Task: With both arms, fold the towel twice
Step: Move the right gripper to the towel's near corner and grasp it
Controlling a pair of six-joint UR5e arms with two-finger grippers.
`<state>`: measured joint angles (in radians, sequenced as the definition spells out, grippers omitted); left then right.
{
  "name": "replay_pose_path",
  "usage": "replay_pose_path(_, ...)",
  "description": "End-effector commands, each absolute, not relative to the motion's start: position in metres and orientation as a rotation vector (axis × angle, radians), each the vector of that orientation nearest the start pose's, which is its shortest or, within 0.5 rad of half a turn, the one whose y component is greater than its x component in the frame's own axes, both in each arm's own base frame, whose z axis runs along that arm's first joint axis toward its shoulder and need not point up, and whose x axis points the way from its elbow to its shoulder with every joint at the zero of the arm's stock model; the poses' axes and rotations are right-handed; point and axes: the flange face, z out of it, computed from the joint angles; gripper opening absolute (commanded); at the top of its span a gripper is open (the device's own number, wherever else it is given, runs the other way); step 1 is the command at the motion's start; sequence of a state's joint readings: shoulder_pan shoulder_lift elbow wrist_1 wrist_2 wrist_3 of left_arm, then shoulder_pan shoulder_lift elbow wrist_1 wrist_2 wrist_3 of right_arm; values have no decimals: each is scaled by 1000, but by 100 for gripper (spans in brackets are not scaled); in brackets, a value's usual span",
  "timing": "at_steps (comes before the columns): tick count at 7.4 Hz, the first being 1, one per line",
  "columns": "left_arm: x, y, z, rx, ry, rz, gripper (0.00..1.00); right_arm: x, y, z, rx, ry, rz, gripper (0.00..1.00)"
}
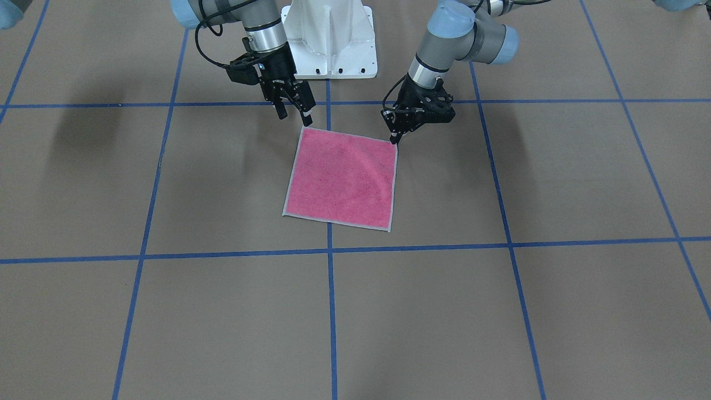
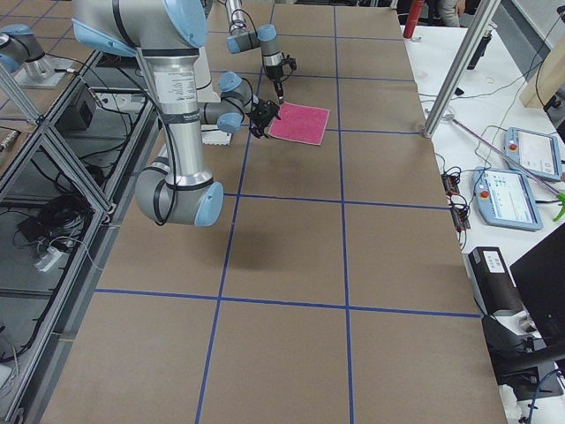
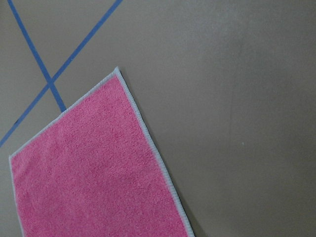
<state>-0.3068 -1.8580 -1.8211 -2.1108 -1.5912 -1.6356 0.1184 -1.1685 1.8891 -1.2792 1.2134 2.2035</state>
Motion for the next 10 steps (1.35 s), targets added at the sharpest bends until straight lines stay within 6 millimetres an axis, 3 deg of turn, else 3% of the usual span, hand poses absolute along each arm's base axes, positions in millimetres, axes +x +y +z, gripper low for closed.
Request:
replay_pose_path(1, 524, -304, 328, 116, 1078, -325, 0, -588, -232, 258, 55, -1063, 862, 87)
replay_pose_path(4, 524, -304, 328, 116, 1078, -325, 0, -591, -230, 263, 59, -1026, 852, 82)
replay_pose_path(6, 525, -304, 328, 114, 1078, -324, 0, -592, -230, 257, 49, -1038, 871, 53)
replay_pose_path(10, 524, -304, 327, 113, 1081, -323, 0, -603, -232, 266, 64, -1012, 863, 58)
